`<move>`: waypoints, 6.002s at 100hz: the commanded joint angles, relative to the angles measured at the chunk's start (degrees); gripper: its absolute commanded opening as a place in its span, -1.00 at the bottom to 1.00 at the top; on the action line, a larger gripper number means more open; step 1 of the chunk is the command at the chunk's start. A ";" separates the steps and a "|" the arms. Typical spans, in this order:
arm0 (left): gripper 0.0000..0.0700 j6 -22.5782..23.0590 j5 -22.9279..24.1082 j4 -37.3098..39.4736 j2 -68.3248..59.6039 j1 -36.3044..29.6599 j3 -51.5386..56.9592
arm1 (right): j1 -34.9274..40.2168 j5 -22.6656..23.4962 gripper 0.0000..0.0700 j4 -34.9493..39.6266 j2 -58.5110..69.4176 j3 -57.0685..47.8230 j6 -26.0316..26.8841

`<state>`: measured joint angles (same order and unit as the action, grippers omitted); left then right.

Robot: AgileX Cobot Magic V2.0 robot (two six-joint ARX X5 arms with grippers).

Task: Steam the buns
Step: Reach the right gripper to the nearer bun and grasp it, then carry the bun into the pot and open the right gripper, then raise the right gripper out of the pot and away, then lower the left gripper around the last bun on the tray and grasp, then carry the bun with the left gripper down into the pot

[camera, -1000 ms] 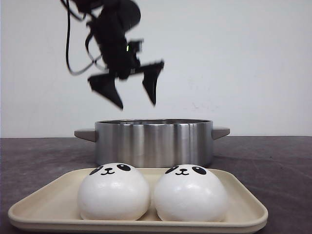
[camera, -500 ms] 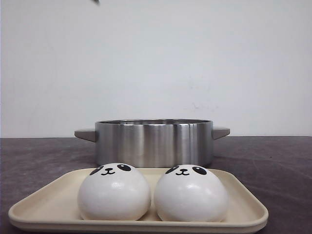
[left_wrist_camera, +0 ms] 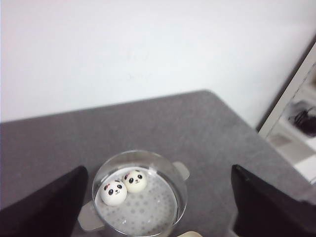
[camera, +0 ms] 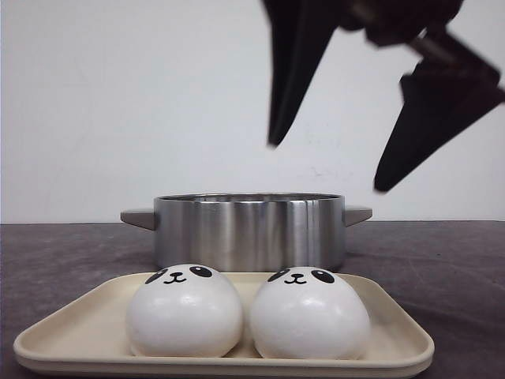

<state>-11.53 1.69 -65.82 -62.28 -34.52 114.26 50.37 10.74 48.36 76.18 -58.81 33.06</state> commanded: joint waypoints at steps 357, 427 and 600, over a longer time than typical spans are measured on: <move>0.58 2.89 3.30 -10.73 3.52 -0.44 -1.20 | -15.08 -15.30 -1.00 11.74 37.62 -49.48 -20.22; 0.58 -13.33 -15.21 13.14 -3.61 -9.84 -50.86 | -2.56 -22.49 -0.97 7.02 -7.13 -53.20 -23.37; -1.00 -5.73 -0.26 30.01 -23.30 -10.25 -25.22 | -2.49 -22.27 -0.97 12.22 -9.60 -53.18 -24.90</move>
<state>-21.19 0.78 -35.99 -82.87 -46.22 86.54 47.24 -11.90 61.63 66.08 -110.96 8.75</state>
